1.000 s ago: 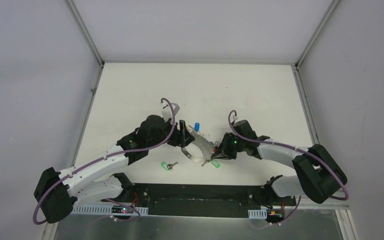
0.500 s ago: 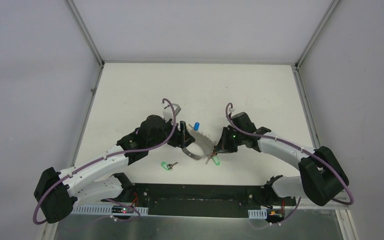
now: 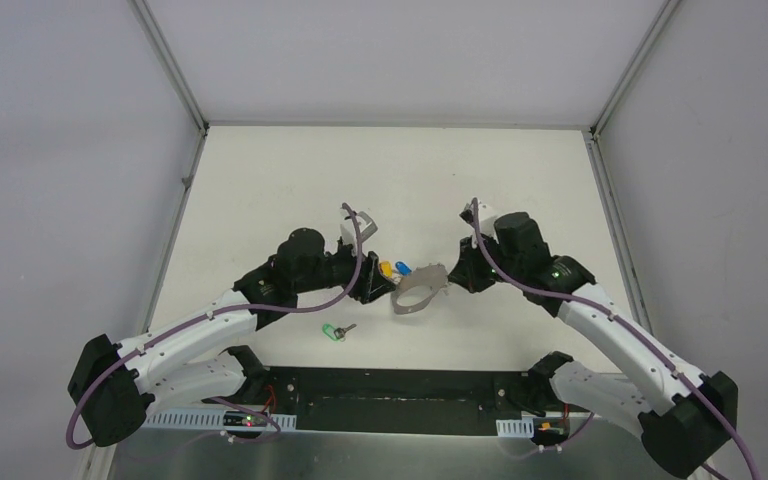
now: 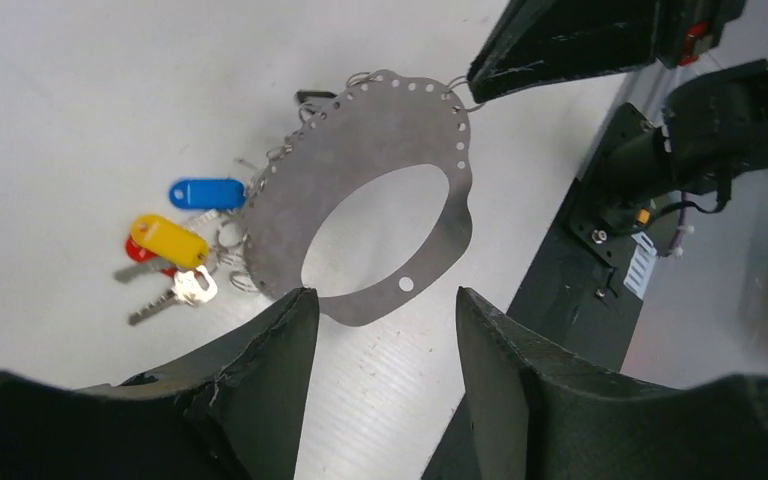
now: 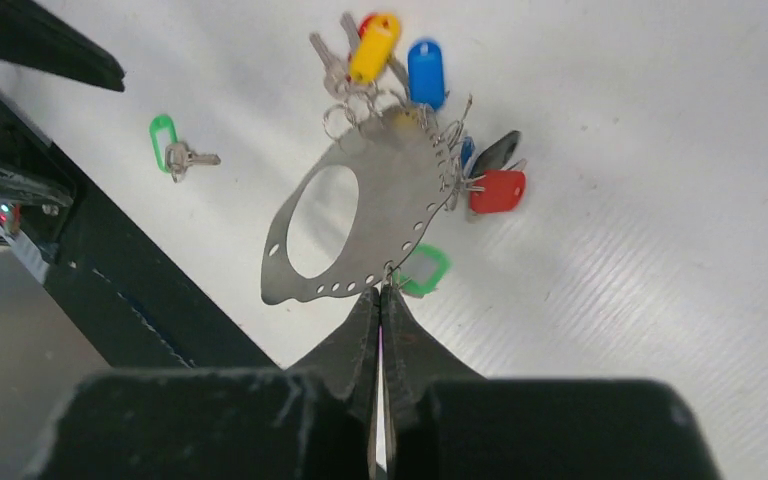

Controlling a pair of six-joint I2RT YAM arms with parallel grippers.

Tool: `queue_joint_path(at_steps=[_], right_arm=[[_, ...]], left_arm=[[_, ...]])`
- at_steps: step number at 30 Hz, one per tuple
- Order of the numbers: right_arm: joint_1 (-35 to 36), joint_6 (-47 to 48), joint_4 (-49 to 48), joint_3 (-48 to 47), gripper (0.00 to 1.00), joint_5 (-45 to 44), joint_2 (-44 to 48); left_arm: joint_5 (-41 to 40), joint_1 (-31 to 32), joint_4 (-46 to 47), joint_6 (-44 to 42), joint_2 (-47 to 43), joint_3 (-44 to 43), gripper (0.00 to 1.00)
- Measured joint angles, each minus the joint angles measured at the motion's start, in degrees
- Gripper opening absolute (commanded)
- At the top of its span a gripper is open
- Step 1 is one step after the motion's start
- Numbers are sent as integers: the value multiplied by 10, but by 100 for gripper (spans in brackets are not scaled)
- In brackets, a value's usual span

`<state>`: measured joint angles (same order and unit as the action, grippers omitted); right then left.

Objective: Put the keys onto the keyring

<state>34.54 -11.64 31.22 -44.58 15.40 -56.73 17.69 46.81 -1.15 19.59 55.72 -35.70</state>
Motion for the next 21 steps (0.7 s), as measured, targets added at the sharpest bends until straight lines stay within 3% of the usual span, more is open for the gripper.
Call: queue_joint_path(at_steps=[11,21], right_arm=[[1,184,43,-43,0,91,49],[2,247,63,-75,0,196,55]], left_arm=[[136,2,136,-145,10,0,48],[184,42,204,-223,64,-2,40]])
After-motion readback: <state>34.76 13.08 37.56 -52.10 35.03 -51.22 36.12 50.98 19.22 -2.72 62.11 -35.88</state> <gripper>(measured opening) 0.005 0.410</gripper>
